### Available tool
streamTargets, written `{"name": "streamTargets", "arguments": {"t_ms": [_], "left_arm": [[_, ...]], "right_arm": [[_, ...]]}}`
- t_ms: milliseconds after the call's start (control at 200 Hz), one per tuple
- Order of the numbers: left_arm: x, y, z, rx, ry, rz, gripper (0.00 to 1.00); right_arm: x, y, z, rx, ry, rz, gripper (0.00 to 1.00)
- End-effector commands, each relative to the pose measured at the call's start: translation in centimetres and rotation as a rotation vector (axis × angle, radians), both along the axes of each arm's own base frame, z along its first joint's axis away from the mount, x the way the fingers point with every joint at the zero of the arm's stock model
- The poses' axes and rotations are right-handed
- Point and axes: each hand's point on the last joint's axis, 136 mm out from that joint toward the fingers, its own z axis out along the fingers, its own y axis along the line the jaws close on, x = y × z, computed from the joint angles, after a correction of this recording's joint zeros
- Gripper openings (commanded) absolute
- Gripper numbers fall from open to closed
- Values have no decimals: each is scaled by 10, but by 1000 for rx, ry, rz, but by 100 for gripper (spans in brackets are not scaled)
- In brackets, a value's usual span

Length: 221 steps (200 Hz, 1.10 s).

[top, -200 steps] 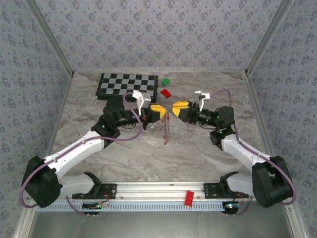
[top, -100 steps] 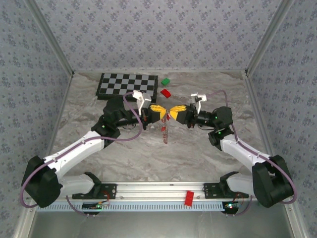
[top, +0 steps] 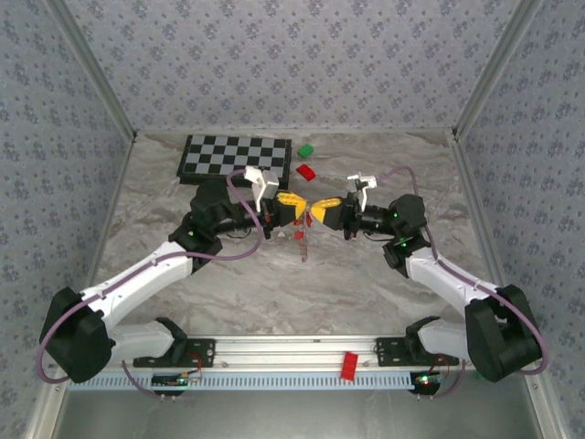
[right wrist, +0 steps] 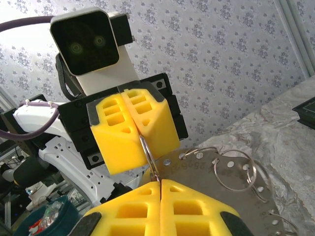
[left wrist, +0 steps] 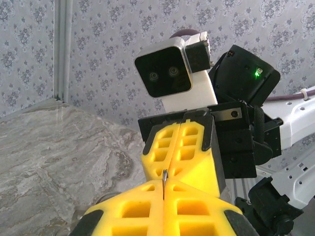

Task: Put the keys on the keyring

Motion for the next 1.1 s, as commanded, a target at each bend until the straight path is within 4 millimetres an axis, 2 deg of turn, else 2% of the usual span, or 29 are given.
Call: {"name": "streamTargets", "arguments": {"t_ms": [0, 315, 575, 690, 915, 1099], "left_arm": [[-5, 4, 38, -103, -89, 7, 0], [-9, -4, 33, -106, -72, -24, 0], [-9, -2, 29, -98, -62, -9, 0], [-8, -2, 28, -103, -52, -7, 0], [-6, -4, 28, -113, -42, -5, 0], [-6, -5, 28, -112, -36, -8, 0]], "right_arm": [[-6, 6, 0, -19, -25, 44, 0], [-7, 12, 1, -28, -33, 52, 0], [1, 0, 1, -24, -47, -37, 21], [6, -10, 3, -16, -78, -115, 26], [10, -22, 11, 13, -141, -228, 28], [0, -11, 19, 25, -178, -169, 34]]}}
